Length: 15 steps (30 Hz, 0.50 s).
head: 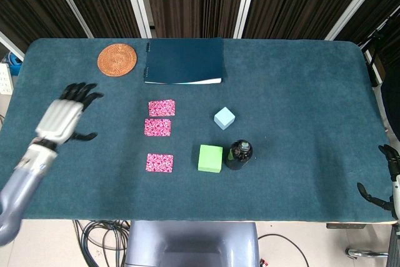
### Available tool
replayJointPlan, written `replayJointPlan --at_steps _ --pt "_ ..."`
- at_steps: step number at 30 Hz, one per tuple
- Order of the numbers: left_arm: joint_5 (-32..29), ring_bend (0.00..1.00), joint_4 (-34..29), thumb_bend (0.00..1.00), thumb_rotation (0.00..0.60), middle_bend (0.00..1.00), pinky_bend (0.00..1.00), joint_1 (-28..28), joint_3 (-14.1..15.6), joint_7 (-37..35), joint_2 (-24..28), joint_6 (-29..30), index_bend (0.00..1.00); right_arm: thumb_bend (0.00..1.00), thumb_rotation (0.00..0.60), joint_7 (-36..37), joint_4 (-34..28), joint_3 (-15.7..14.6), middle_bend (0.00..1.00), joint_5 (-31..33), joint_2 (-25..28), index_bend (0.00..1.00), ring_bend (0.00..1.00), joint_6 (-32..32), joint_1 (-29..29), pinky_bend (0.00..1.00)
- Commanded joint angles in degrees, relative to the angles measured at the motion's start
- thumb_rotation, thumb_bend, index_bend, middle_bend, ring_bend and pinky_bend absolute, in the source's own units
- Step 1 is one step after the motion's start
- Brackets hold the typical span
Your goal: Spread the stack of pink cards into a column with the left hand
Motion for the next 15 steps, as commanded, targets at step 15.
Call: replayJointPlan --at_steps 15 --pt "21.36 0.01 5.61 0.16 0.600 0.14 0.00 20.05 14.81 -16.41 3.71 26.15 0.25 0.27 0.600 0.13 0.02 0.23 0.07 -0.11 -0.22 0.10 0.14 0.18 0.06 0.19"
